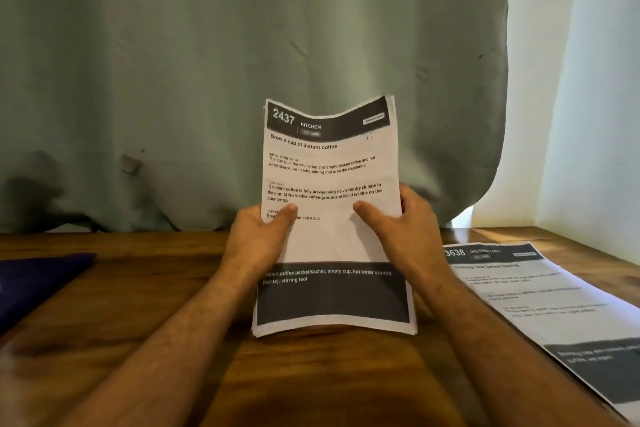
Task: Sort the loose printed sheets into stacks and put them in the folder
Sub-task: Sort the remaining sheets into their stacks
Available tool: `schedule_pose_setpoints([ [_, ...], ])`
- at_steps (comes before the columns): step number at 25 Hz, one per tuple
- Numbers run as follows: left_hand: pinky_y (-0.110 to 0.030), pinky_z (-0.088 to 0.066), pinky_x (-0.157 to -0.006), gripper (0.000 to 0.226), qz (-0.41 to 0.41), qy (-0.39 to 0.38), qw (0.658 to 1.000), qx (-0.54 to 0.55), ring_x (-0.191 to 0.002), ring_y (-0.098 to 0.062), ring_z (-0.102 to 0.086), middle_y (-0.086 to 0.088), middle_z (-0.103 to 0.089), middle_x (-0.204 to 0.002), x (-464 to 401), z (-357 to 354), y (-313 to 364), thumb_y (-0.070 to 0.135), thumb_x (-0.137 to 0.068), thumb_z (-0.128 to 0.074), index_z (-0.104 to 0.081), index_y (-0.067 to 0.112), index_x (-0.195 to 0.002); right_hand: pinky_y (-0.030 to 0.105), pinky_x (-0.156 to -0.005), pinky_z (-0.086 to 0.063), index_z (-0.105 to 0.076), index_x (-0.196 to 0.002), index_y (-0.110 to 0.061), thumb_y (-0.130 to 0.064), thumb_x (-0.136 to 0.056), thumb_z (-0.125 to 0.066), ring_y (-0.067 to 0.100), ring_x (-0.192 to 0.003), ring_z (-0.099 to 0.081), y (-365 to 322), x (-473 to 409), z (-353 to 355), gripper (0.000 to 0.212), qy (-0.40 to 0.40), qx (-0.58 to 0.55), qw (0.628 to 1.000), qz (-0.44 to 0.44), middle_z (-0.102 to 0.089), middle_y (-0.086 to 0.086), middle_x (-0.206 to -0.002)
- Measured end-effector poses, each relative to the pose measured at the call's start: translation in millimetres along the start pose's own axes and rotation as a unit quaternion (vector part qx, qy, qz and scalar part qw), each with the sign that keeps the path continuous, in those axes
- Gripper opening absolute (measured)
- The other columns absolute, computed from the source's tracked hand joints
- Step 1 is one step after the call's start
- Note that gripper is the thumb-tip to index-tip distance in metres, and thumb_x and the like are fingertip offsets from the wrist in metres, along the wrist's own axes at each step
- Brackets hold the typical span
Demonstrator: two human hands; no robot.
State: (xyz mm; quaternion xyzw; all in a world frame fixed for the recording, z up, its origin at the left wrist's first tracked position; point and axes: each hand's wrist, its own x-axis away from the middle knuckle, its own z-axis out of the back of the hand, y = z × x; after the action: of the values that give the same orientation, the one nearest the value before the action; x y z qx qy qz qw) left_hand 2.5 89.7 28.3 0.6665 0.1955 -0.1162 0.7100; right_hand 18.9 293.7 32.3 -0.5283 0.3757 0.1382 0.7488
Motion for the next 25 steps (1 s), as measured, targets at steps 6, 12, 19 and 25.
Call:
schedule_pose_setpoints([
  [6, -0.017, -0.058, -0.064, 0.013, -0.06, -0.004, 0.995, 0.077, -0.082, -0.005, -0.075, 0.011, -0.079, -0.094, -7.3, 5.8, 2.9, 0.035, -0.093, -0.068, -0.074, 0.025, -0.099, 0.017, -0.071, -0.053, -0.062, -0.103, -0.037, -0.032, -0.083, -0.074, -0.003, -0.085, -0.066, -0.2, -12.3, -0.1, 0.024, 0.009, -0.021, 1.0, 0.003, -0.063, -0.031, -0.089],
  [12, -0.031, -0.058, -0.083, 0.013, -0.032, -0.045, 0.995, 0.077, -0.09, -0.014, -0.076, 0.009, -0.079, -0.095, -10.5, 13.8, -2.5, 0.034, -0.088, -0.072, -0.076, 0.025, -0.097, 0.022, -0.067, -0.058, -0.071, -0.093, -0.035, -0.031, -0.079, -0.078, 0.002, -0.081, -0.071, 4.0, -9.3, 9.7, 0.016, -0.034, -0.086, 0.994, -0.053, -0.074, -0.02, -0.092],
  [19, -0.03, -0.06, -0.078, 0.011, -0.056, -0.057, 0.996, 0.031, -0.089, -0.011, -0.075, 0.011, -0.078, -0.097, -8.5, 11.7, -9.0, 0.034, -0.092, -0.068, -0.072, 0.029, -0.102, 0.026, -0.069, -0.059, -0.073, -0.097, -0.024, -0.026, -0.076, -0.082, 0.008, -0.079, -0.073, 1.7, -7.7, 3.0, 0.023, -0.043, -0.099, 0.991, -0.073, -0.076, -0.013, -0.089],
  [25, -0.026, -0.059, -0.076, 0.01, -0.062, -0.052, 0.996, 0.04, -0.09, -0.01, -0.075, 0.011, -0.078, -0.096, -10.1, 9.1, -12.7, 0.03, -0.093, -0.069, -0.074, 0.027, -0.101, 0.021, -0.061, -0.056, -0.071, -0.09, -0.028, -0.025, -0.077, -0.081, 0.006, -0.075, -0.072, 1.5, -7.2, 3.2, 0.017, -0.044, -0.113, 0.99, -0.073, -0.075, -0.016, -0.082],
])
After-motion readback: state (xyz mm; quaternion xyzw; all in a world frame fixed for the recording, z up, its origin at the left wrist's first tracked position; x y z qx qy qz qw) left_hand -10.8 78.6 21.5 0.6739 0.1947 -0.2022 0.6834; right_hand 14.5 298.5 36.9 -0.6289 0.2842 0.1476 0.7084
